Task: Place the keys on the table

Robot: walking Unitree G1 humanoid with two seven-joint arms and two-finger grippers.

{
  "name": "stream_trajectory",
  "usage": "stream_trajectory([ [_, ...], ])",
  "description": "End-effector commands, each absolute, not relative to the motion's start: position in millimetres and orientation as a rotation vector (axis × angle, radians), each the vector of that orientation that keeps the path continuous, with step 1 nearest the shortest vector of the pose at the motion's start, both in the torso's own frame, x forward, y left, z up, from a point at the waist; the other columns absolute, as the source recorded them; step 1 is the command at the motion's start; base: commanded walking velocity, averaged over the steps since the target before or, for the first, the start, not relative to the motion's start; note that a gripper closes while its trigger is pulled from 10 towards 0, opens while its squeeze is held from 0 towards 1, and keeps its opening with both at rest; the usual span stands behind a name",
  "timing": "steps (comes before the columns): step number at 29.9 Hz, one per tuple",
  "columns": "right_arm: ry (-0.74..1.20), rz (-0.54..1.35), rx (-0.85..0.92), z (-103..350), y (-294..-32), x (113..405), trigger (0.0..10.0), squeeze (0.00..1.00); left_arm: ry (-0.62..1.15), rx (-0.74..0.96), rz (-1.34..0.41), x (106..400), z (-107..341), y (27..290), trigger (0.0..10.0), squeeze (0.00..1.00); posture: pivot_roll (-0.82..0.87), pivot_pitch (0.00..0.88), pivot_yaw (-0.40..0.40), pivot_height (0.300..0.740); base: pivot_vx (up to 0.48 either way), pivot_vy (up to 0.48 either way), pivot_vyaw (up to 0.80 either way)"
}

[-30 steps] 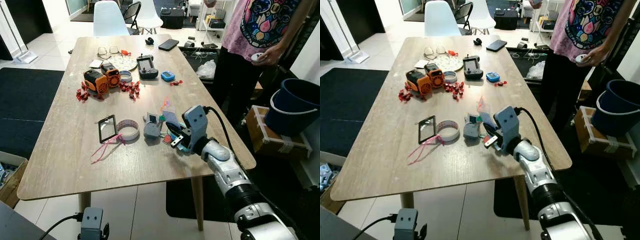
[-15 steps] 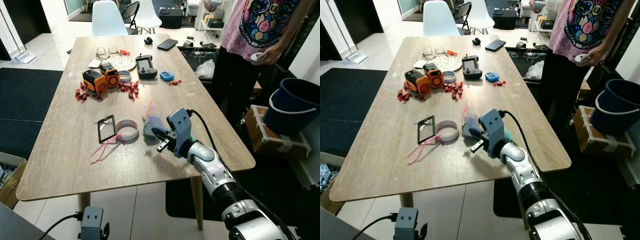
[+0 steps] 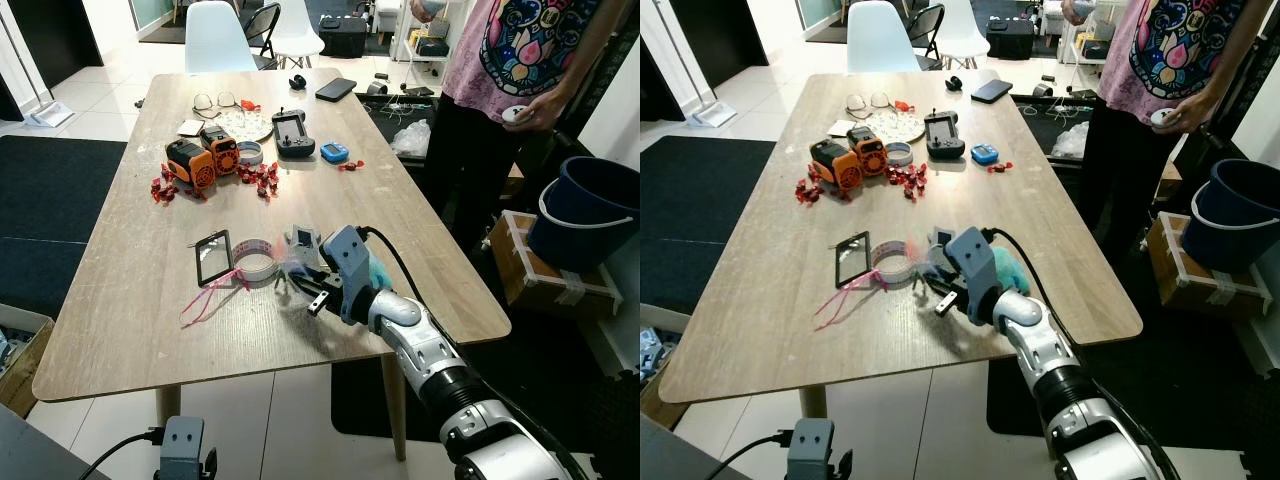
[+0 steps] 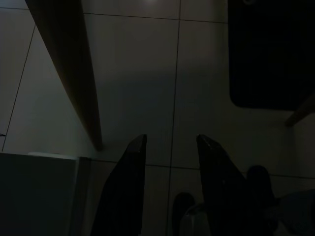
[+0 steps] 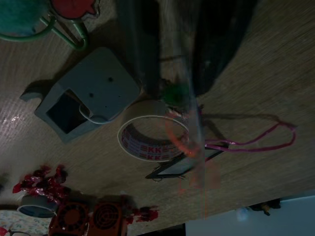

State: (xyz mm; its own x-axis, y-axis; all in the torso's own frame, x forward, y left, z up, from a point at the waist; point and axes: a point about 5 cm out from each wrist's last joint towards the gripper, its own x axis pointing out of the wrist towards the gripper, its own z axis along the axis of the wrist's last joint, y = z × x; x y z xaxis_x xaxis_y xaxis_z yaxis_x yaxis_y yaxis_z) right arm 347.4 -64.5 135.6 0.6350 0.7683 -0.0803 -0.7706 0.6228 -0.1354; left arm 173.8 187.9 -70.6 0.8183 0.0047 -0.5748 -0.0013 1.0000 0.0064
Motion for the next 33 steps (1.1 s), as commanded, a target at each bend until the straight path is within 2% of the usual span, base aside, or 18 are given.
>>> stream_trajectory([
  [1,0.006,0.883,-0.154,137.0,-65.6,347.2,10.0,0.09,0.629,0.010,0.010,168.9,-72.8,191.3,10.0,0.00,0.05,0.094,-0.034,0.740,0.000,0.000,0.00],
  [2,-0.027,0.876,-0.128,142.9,-67.0,348.1,10.0,0.00,0.628,0.010,0.010,169.2,-72.8,191.4,10.0,0.00,0.05,0.094,-0.034,0.740,0.000,0.000,0.00],
  [8,-0.123,0.839,-0.018,164.9,-75.9,352.7,10.0,0.00,0.629,0.010,0.012,169.9,-72.6,191.7,10.0,0.00,0.05,0.094,-0.033,0.740,0.000,0.000,0.00],
  [11,-0.240,0.724,0.049,197.7,-106.3,363.2,10.0,0.00,0.633,0.013,0.012,170.0,-72.7,192.6,10.0,0.00,0.04,0.094,-0.029,0.740,0.000,0.000,0.00],
  [15,-0.295,0.634,0.043,211.8,-127.2,368.5,10.0,0.00,0.635,0.016,0.012,169.8,-72.8,193.3,10.0,0.00,0.05,0.093,-0.031,0.740,0.000,0.000,0.00],
  [17,-0.295,0.634,0.043,211.8,-127.2,368.5,10.0,0.00,0.635,0.016,0.012,169.8,-72.8,193.3,10.0,0.00,0.05,0.093,-0.031,0.740,0.000,0.000,0.00],
  [18,-0.348,0.512,0.056,220.5,-146.5,372.5,10.0,0.00,0.635,0.015,0.014,169.5,-72.8,193.7,10.0,0.00,0.05,0.094,-0.032,0.740,0.000,0.000,0.00],
  [21,-0.348,0.512,0.056,220.5,-146.5,372.5,10.0,0.00,0.635,0.015,0.014,169.5,-72.8,193.7,10.0,0.00,0.05,0.094,-0.032,0.740,0.000,0.000,0.00],
  [22,-0.396,0.340,0.076,227.4,-173.2,375.9,10.0,0.00,0.634,0.015,0.016,169.1,-72.9,193.9,10.0,0.00,0.05,0.095,-0.033,0.740,0.000,0.000,0.00],
  [23,-0.396,0.340,0.076,227.4,-173.2,375.9,10.0,0.00,0.634,0.015,0.016,169.1,-72.9,193.9,10.0,0.00,0.05,0.095,-0.033,0.740,0.000,0.000,0.00],
  [24,-0.393,0.038,0.098,219.9,-225.4,373.8,10.0,0.00,0.636,0.014,0.017,168.2,-73.2,194.0,10.0,0.00,0.04,0.098,-0.032,0.740,0.000,0.000,0.00],
  [25,-0.393,0.038,0.098,219.9,-225.4,373.8,10.0,0.00,0.636,0.014,0.017,168.2,-73.2,194.0,10.0,0.00,0.04,0.098,-0.032,0.740,0.000,0.000,0.00],
  [26,-0.362,-0.233,0.140,204.4,-274.4,362.0,10.0,0.00,0.637,0.014,0.017,167.3,-73.6,194.1,10.0,0.00,0.05,0.099,-0.033,0.740,0.000,0.000,0.00],
  [27,-0.362,-0.233,0.140,204.4,-274.4,362.0,10.0,0.00,0.637,0.014,0.017,167.3,-73.6,194.1,10.0,0.00,0.05,0.099,-0.033,0.740,0.000,0.000,0.00],
  [29,-0.274,-0.574,0.246,168.5,-335.8,329.5,10.0,0.00,0.640,0.015,0.017,165.8,-74.2,194.4,10.0,0.00,0.05,0.098,-0.035,0.740,0.000,0.000,0.00],
  [30,-0.274,-0.574,0.246,168.5,-335.8,329.5,10.0,0.00,0.640,0.015,0.017,165.8,-74.2,194.4,10.0,0.00,0.05,0.098,-0.035,0.740,0.000,0.000,0.00],
  [31,-0.185,-0.738,0.340,132.9,-364.0,299.3,10.0,0.00,0.642,0.016,0.020,164.7,-74.5,195.3,10.0,0.00,0.05,0.099,-0.035,0.740,0.000,0.000,0.00],
  [33,-0.158,-0.782,0.362,122.2,-370.4,289.5,10.0,0.00,0.643,0.017,0.021,164.4,-74.6,195.7,10.0,0.00,0.05,0.099,-0.035,0.740,0.000,0.000,0.00],
])
